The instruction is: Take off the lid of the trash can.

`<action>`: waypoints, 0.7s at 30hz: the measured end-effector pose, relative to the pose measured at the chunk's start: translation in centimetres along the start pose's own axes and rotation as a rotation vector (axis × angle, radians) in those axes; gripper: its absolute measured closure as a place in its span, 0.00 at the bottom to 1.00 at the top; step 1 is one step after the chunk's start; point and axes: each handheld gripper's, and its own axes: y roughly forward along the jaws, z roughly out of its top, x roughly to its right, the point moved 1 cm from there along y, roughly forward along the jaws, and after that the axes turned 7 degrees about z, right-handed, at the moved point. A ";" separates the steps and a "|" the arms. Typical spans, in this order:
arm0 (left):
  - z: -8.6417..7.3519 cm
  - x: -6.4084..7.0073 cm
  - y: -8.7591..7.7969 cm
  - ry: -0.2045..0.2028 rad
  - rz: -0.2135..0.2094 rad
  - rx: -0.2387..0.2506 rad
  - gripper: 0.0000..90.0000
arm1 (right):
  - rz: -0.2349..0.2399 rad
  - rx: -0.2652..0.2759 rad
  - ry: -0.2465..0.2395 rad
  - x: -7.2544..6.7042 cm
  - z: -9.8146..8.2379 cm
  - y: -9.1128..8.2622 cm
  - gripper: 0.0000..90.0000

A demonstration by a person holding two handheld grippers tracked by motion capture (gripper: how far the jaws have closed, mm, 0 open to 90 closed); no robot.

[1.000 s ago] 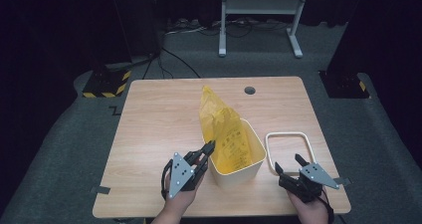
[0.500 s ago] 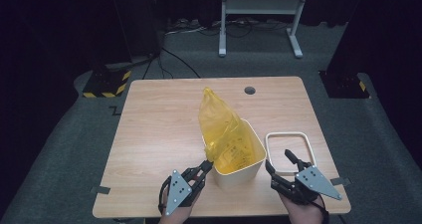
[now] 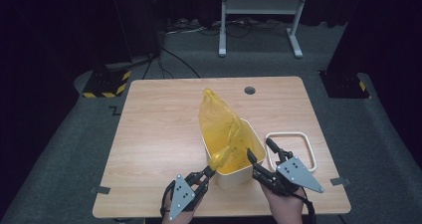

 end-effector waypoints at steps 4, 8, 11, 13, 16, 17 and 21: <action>-0.1 0.1 0.1 0.012 -0.001 -0.009 1.00 | 0.019 0.016 0.029 -0.3 0.6 0.6 0.39; -0.3 0.4 0.3 0.023 -0.011 -0.017 1.00 | 0.035 0.054 0.043 -1.0 2.0 1.2 0.40; -0.3 0.5 0.3 0.027 -0.015 -0.025 1.00 | 0.059 0.069 0.057 -1.7 3.0 1.9 0.42; -0.3 0.5 0.3 0.031 -0.015 -0.027 1.00 | 0.074 0.041 0.047 -2.4 3.0 2.6 0.48; -0.3 0.4 0.2 0.027 -0.015 -0.025 1.00 | 0.075 -0.004 0.044 -2.8 2.3 3.0 0.53; -0.3 0.4 0.2 0.024 -0.016 -0.025 1.00 | 0.082 -0.026 0.050 -3.1 1.2 3.1 0.62; -0.3 0.5 0.2 0.023 -0.018 -0.022 1.00 | 0.091 -0.052 0.064 -3.2 -0.2 3.0 0.72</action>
